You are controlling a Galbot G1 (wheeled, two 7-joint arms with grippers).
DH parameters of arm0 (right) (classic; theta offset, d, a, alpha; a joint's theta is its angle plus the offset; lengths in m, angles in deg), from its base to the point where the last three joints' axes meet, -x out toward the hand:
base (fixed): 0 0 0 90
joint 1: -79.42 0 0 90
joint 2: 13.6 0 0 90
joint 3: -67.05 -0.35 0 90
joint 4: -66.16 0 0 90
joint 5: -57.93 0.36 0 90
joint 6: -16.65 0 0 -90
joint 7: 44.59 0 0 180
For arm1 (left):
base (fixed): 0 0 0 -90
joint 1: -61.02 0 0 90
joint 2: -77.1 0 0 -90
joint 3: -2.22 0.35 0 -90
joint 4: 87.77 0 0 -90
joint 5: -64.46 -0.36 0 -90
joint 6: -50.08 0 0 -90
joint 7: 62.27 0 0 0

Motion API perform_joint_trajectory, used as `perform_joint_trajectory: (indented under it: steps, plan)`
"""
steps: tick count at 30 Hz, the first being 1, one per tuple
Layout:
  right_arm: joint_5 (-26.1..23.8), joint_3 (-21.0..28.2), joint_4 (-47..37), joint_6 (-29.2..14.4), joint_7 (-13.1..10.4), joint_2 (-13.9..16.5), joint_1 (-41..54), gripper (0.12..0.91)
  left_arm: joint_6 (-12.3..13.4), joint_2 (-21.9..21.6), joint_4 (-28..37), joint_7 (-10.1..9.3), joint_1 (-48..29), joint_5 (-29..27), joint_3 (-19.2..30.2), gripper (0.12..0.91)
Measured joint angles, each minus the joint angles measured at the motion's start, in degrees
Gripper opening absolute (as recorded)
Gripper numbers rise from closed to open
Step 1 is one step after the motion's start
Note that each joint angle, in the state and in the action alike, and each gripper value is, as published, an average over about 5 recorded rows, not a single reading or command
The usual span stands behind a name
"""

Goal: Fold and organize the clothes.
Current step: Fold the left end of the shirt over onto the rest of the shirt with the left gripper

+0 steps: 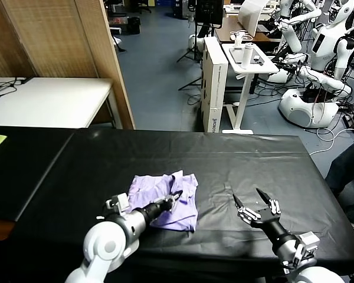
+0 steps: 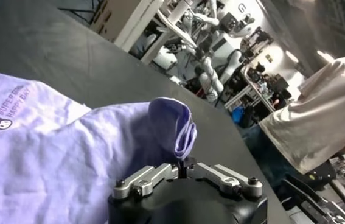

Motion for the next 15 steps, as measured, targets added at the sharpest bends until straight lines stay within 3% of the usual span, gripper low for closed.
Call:
perform_joint_trajectory:
  steps: [5,8,11,15]
  plan:
    - [-0.63,0.57,-0.43,0.02,0.00,0.04,0.45,0.907,0.00,0.85,1.39,0.46,0.00,-2.06,0.30,0.173]
    - [-1.21,1.13,-0.95,0.22,-0.08,0.39,0.95,0.907,0.00,1.29,1.70,0.64,0.23,-3.00,0.40,0.222]
    - [-1.53,2.12,-1.36,0.82,-0.24,1.26,1.74,0.907,0.00,1.77,1.22,0.38,0.75,-2.95,0.56,0.376]
    - [-0.83,3.95,-1.63,1.88,-0.32,2.94,3.16,0.907,0.00,2.19,-0.63,-0.57,1.60,-2.53,0.82,0.641]
